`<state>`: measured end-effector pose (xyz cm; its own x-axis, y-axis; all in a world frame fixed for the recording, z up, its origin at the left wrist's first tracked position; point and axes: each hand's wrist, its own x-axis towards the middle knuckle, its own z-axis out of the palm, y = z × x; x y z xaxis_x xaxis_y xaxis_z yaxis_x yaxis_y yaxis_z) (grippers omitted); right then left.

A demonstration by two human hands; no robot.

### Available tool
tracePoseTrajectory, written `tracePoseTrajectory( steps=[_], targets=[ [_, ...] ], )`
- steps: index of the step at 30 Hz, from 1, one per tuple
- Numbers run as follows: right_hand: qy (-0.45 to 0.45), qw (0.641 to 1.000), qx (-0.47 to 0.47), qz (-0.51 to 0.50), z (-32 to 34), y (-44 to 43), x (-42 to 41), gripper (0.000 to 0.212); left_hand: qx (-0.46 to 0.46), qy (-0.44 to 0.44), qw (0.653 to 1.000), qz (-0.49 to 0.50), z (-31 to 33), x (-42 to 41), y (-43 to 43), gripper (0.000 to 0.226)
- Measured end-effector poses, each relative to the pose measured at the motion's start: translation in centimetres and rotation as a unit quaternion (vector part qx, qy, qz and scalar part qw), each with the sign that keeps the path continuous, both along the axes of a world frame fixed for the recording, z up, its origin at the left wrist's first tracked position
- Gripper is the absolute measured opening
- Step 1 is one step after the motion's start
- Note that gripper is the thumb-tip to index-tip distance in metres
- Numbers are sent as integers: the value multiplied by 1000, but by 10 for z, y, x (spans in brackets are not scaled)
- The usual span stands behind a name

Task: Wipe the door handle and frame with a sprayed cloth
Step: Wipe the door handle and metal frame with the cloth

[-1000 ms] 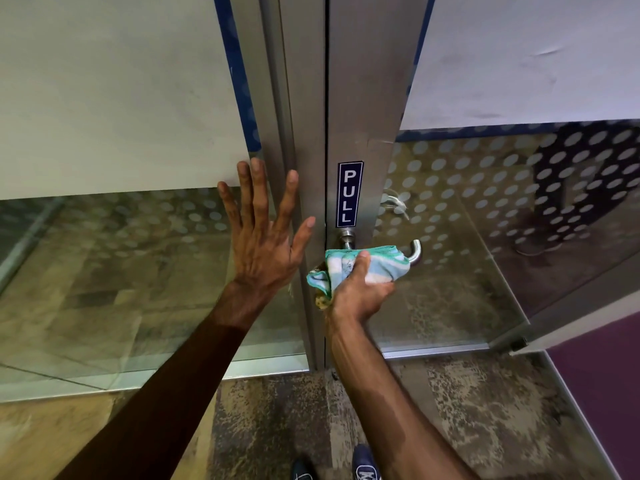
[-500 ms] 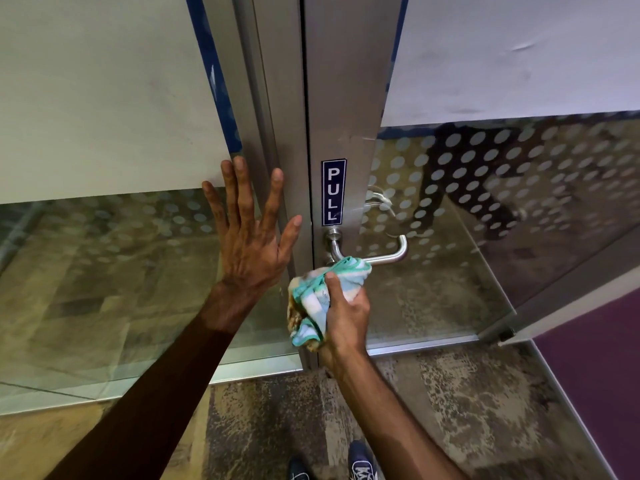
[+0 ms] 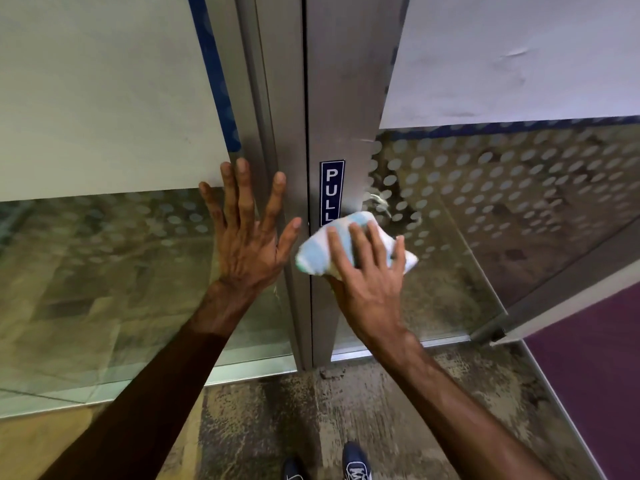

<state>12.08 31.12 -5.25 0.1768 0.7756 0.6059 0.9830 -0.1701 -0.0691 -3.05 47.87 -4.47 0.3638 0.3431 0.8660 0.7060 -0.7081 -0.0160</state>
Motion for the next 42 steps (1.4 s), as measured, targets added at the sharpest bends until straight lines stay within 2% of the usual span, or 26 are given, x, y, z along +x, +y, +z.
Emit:
tracePoseTrajectory(
  steps=[3,6,10,16,19,24,33,42],
  targets=[
    [-130,990,-48,26,-19,14,-2,52,-8,-4,1000,8,-4,0,0,79],
    [-224,971,-76,45,-24,16,8,53,-14,5,1000,16,-8,-1,0,80],
    [-341,929,-83,120,-21,21,34,39,-20,1,1000,17,-7,0,-2,78],
    [-446,858,-107,232,-11,22,65,44,-26,-5,1000,16,-1,2,-7,76],
    [-453,843,-111,268,-7,20,78,47,-24,-8,1000,15,-2,5,-8,75],
    [-445,836,-107,303,-6,15,96,37,-15,2,1000,24,-5,4,-5,77],
    [-426,843,-87,316,-3,-1,139,40,-24,-7,999,31,-4,7,-6,76],
    [-447,830,-91,319,2,-15,181,39,-31,2,999,39,-10,11,-7,78]
  ],
)
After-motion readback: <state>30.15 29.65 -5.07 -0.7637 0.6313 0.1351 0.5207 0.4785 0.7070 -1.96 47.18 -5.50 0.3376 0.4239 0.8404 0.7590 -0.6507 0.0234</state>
